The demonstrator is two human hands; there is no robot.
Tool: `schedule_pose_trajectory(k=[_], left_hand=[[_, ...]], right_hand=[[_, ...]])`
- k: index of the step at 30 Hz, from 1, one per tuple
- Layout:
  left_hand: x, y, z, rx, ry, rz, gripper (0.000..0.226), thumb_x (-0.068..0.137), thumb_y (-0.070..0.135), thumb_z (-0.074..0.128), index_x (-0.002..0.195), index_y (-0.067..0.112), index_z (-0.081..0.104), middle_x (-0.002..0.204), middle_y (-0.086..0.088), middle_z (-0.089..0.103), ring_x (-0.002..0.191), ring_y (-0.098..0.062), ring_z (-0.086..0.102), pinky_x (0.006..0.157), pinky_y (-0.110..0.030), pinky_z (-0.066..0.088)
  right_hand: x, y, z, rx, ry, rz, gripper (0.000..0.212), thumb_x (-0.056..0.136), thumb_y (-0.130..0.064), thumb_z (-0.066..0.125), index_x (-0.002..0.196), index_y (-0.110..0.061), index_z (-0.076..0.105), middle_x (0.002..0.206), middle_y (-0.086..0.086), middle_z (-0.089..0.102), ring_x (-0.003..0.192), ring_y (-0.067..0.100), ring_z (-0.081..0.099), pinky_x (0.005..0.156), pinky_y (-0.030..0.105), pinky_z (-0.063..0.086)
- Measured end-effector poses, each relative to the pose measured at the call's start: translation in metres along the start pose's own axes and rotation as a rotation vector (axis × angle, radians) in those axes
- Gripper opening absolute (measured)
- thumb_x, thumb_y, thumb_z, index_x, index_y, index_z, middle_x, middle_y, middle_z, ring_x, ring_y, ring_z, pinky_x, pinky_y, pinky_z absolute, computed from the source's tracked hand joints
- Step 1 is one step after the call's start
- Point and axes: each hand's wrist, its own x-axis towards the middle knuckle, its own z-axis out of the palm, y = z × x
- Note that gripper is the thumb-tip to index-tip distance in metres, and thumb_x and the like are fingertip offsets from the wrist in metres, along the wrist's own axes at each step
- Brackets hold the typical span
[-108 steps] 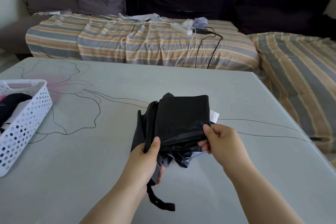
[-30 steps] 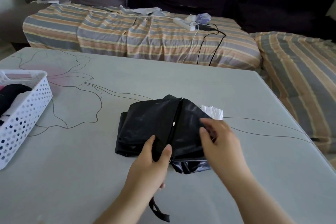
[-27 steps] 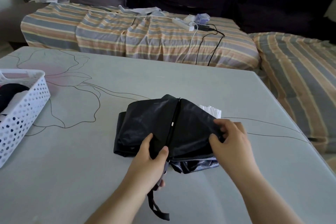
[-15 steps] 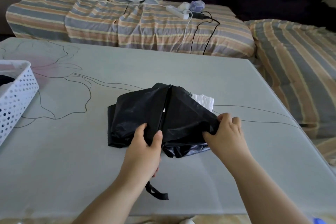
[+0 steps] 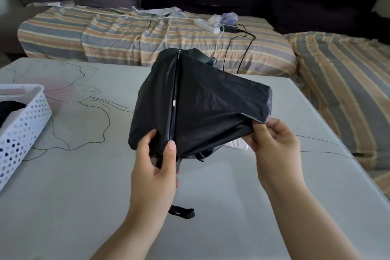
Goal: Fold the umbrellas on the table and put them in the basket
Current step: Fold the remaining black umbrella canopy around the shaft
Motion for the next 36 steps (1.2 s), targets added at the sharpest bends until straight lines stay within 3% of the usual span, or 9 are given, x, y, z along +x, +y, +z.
schedule_pose_trajectory(k=[3,14,17,20,23,26,29,32,36], left_hand=[[0.004,0.001,-0.003,-0.047,0.021,-0.009,0.032,0.094,0.034,0.052,0.126,0.033,0.048,0.066,-0.012,0.060,0.043,-0.016,0.052,0.049,-0.033,0.044],[0.004,0.004,-0.007,-0.041,0.028,0.051,0.025,0.094,0.034,0.049,0.118,0.040,0.049,0.051,0.000,0.056,0.042,-0.017,0.052,0.047,-0.032,0.043],[0.002,0.004,-0.007,-0.008,0.044,0.071,0.037,0.089,0.042,0.049,0.125,0.039,0.046,0.057,-0.002,0.060,0.047,-0.018,0.054,0.050,-0.030,0.045],[-0.004,0.008,-0.006,0.024,0.049,0.063,0.043,0.087,0.042,0.052,0.129,0.042,0.042,0.065,-0.011,0.062,0.054,-0.023,0.056,0.049,-0.019,0.045],[-0.015,0.011,0.000,0.062,-0.015,0.058,0.045,0.089,0.038,0.056,0.130,0.043,0.039,0.067,0.001,0.064,0.056,-0.012,0.060,0.049,-0.015,0.046],[-0.023,0.007,0.006,0.153,-0.046,0.049,0.054,0.087,0.034,0.059,0.138,0.033,0.041,0.057,0.004,0.058,0.063,0.004,0.059,0.051,-0.008,0.042],[-0.026,0.004,0.008,0.221,-0.049,0.033,0.057,0.087,0.034,0.059,0.141,0.027,0.042,0.067,0.012,0.060,0.072,0.013,0.057,0.057,-0.005,0.042],[-0.024,0.011,0.009,0.325,-0.092,0.062,0.056,0.090,0.045,0.048,0.143,0.031,0.038,0.066,0.011,0.060,0.073,-0.003,0.061,0.057,-0.013,0.044],[-0.016,0.017,-0.004,0.845,-0.089,0.357,0.065,0.092,0.062,0.014,0.145,0.031,0.034,0.080,0.009,0.057,0.065,-0.012,0.055,0.052,-0.024,0.035]], right_hand=[[-0.004,-0.001,0.005,0.290,-0.121,0.119,0.018,0.098,-0.001,0.045,0.086,-0.007,0.057,0.070,0.000,0.068,0.067,0.010,0.066,0.071,0.021,0.057],[-0.011,0.002,0.012,-0.329,0.055,0.053,0.010,0.091,-0.023,0.063,0.091,-0.017,0.055,0.072,-0.008,0.058,0.069,0.011,0.056,0.059,0.021,0.042],[-0.033,-0.008,0.021,-0.560,0.212,-0.358,0.028,0.086,-0.021,0.064,0.088,-0.031,0.039,0.084,-0.009,0.040,0.074,0.005,0.041,0.063,0.012,0.035],[-0.059,-0.014,0.041,-0.663,-0.014,-0.743,0.030,0.083,-0.025,0.067,0.091,-0.033,0.038,0.085,-0.011,0.043,0.076,0.001,0.045,0.068,0.005,0.035],[-0.059,-0.005,0.057,-0.901,-0.246,-0.344,0.047,0.080,-0.056,0.064,0.106,-0.036,0.031,0.103,-0.016,0.040,0.091,-0.001,0.042,0.069,0.010,0.037],[-0.045,0.002,0.059,-0.782,-0.214,0.022,0.066,0.072,-0.060,0.070,0.104,-0.031,0.019,0.116,-0.008,0.046,0.100,0.010,0.052,0.069,0.017,0.040],[-0.037,0.004,0.060,-0.616,-0.182,0.114,0.064,0.075,-0.044,0.075,0.108,-0.023,0.024,0.096,-0.017,0.047,0.079,-0.001,0.054,0.051,0.008,0.039],[-0.036,0.007,0.059,-0.527,-0.173,0.088,0.048,0.080,-0.027,0.073,0.108,-0.018,0.035,0.087,-0.014,0.051,0.061,-0.008,0.057,0.042,0.005,0.039],[-0.035,0.009,0.054,-0.513,-0.121,0.059,0.043,0.083,-0.022,0.071,0.106,-0.018,0.035,0.085,-0.014,0.047,0.060,-0.002,0.052,0.042,0.003,0.038]])
